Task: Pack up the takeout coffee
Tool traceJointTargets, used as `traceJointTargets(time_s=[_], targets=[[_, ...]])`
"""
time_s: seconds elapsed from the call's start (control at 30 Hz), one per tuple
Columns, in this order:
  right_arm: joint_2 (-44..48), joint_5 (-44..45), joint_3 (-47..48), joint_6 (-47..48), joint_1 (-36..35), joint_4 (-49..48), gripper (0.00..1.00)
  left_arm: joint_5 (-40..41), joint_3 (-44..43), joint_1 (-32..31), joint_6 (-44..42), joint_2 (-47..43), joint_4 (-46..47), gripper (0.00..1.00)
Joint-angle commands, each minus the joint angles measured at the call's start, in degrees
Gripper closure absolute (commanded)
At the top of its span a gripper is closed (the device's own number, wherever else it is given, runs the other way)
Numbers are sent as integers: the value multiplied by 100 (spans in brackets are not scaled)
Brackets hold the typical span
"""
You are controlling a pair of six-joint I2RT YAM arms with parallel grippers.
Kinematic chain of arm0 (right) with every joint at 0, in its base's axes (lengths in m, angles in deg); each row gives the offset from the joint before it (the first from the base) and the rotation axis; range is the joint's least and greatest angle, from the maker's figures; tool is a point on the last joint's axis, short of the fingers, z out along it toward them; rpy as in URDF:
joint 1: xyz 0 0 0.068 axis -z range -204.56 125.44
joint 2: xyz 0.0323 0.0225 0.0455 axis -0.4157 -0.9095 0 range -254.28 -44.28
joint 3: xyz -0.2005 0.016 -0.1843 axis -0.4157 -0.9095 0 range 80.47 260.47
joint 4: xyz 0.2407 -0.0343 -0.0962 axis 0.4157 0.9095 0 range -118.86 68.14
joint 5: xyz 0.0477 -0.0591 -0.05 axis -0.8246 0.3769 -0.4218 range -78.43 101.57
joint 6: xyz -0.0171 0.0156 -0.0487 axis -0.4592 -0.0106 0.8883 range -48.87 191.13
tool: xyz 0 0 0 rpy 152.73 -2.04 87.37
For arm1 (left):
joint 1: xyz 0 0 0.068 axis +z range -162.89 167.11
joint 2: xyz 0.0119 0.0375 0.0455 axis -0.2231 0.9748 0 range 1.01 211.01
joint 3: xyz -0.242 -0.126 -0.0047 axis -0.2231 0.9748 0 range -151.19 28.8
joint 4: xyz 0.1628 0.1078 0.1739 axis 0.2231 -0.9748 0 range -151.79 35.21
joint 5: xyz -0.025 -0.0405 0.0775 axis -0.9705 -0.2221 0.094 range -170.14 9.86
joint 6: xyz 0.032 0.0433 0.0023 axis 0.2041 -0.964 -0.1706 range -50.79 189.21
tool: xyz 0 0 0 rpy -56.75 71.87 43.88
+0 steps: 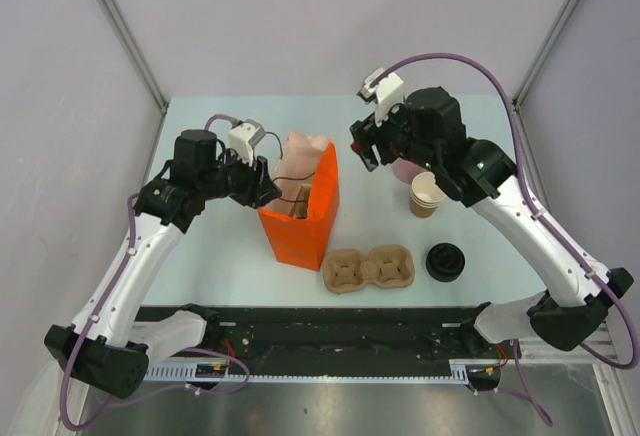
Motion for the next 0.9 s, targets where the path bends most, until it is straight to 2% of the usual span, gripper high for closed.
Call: traceJointTargets(time_s=[0.0, 0.27, 0.4, 0.67, 0.87], targets=[[392, 303, -224, -410, 485, -288, 31, -289, -265, -46, -256, -87, 6, 47], [569, 417, -813, -823, 1793, -596, 34, -325, -309, -46, -317, -122, 6, 41], [481, 706, -997, -789, 2181, -692, 38, -325, -318, -55, -344, -114, -3, 37], [-283, 1015, -990, -481, 2604, -1158, 53, -307, -397, -55, -379, -96, -21, 29], [-907, 445, -717, -324, 2683, -1535, 58, -202, -494, -55, -440, -87, -65, 20]])
